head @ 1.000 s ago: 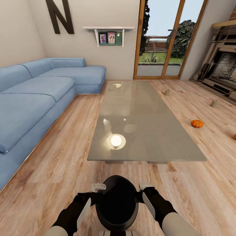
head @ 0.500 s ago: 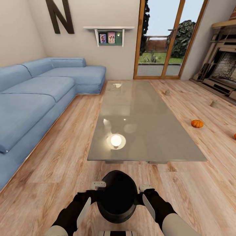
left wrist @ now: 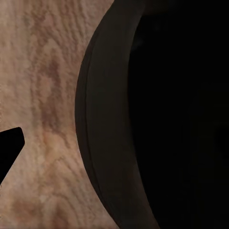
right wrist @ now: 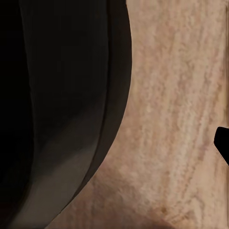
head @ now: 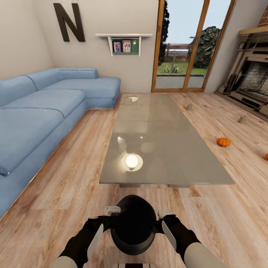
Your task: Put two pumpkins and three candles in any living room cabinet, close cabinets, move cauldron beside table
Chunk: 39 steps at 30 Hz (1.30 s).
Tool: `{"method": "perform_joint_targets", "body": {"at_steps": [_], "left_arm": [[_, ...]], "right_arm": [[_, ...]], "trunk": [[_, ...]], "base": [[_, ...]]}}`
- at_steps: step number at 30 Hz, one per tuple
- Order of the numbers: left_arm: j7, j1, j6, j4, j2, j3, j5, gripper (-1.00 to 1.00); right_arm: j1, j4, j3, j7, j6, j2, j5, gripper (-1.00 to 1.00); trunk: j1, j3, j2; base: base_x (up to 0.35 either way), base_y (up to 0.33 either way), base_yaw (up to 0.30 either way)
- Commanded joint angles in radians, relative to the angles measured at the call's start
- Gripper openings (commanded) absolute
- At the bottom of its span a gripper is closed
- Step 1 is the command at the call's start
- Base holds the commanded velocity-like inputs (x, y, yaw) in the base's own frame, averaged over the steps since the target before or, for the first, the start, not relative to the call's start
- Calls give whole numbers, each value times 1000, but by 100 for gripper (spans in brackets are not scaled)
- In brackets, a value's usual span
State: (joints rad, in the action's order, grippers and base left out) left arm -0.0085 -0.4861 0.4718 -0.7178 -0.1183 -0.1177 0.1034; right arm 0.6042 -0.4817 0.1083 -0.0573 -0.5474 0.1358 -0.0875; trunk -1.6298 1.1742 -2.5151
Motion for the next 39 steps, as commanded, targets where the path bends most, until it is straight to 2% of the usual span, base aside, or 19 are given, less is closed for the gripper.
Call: {"method": "perform_joint_targets", "body": {"at_steps": [1,10,14,19,39], "left_arm": [[2,0,5,-1,1,-1,10,100],[4,0,10,-1,1,0,12,100],[6,0,64,-2,-1,0,12,100],[8,0,84,-7,-2,0,12,100],[8,0,87,-15,-3,6,16,100]], "right_arm": [[0,-2,6,-6,-5,-1,-9,100],[0,-2,6,-7,-4,-1,-9,100],[0,-2,6,-7,-5,-1,-9,100],[0,-2,5,-7,-5,-1,-9,100],[0,-2,5,-2,-3,-1,-9,100]], "trunk": [[1,-3,0],[5,-38,2],[6,-53,3],[9,-73,4],[18,-150,9]], "base": [[0,0,0],[0,0,0],[0,0,0],[0,0,0],[-97,0,0]]}}
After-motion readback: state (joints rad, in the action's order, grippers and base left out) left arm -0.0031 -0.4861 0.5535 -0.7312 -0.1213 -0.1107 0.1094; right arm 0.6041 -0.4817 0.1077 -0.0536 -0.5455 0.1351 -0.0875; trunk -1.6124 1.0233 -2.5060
